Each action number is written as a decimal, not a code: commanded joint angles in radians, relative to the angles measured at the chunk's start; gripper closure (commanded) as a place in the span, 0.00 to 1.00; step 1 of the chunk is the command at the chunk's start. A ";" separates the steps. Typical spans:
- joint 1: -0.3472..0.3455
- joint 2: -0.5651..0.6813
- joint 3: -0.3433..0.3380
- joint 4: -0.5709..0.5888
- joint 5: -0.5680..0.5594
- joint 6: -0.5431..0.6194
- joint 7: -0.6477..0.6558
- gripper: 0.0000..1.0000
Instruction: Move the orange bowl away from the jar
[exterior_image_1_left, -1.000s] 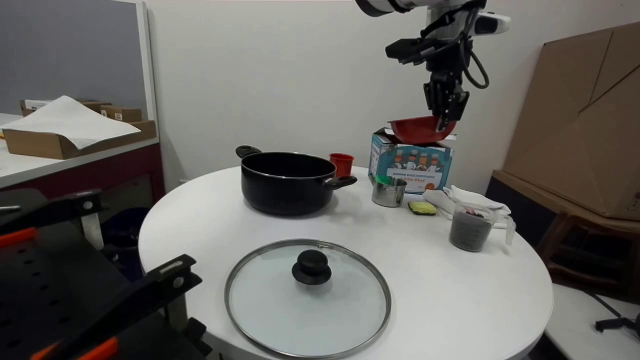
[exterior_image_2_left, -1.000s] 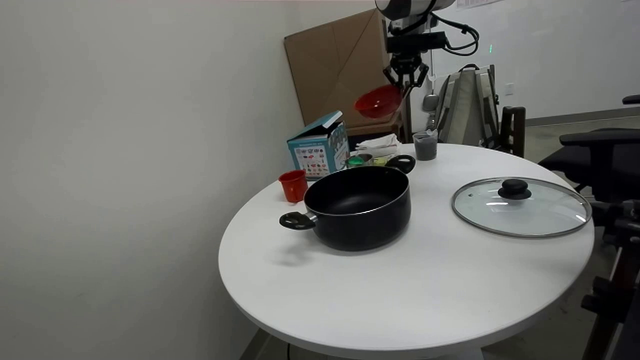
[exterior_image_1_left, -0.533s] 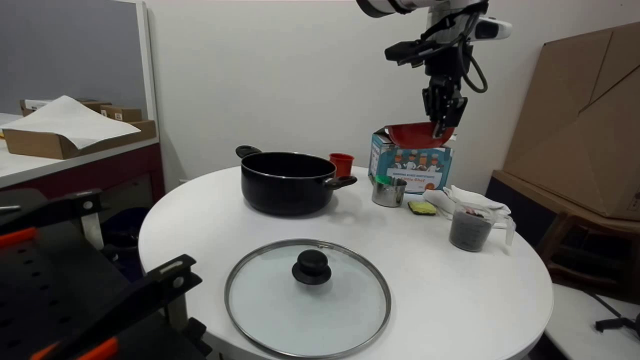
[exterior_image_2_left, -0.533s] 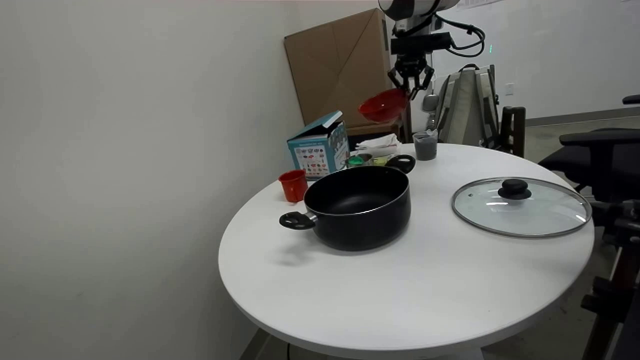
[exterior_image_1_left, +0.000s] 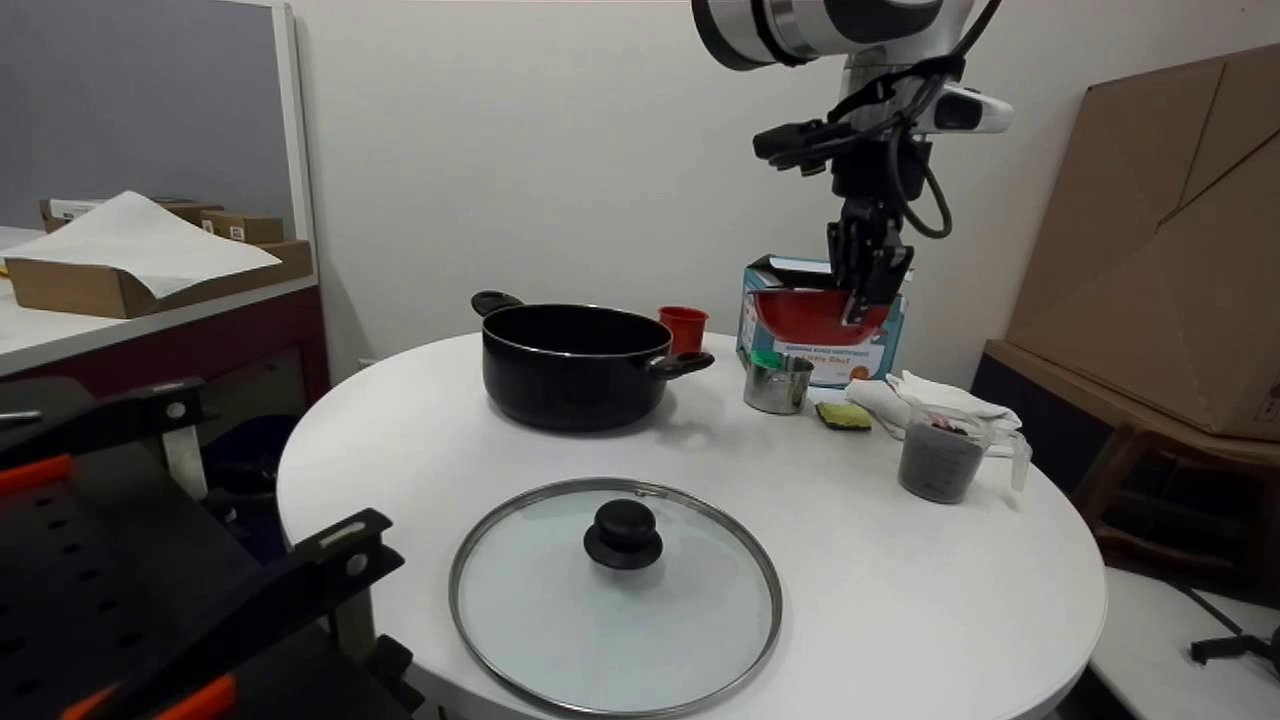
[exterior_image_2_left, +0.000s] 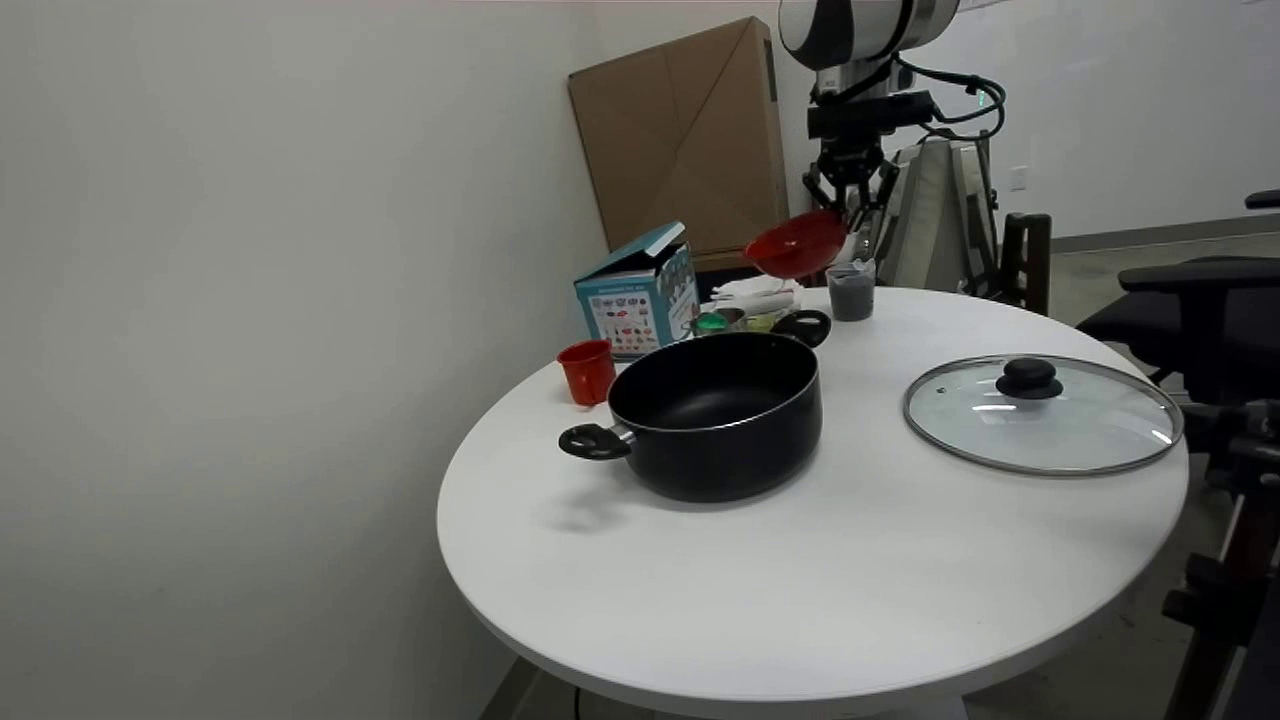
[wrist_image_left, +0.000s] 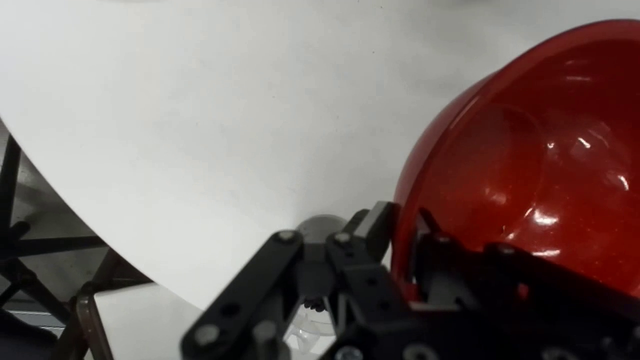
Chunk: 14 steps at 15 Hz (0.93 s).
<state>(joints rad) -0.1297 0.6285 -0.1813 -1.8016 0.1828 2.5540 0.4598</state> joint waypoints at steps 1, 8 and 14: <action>-0.002 -0.036 0.005 -0.028 0.030 -0.018 -0.005 0.93; 0.028 -0.110 0.047 0.005 0.040 -0.072 -0.009 0.93; 0.098 -0.201 0.136 0.022 0.044 -0.158 -0.035 0.93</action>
<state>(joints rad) -0.0615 0.4759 -0.0825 -1.7705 0.1991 2.4471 0.4562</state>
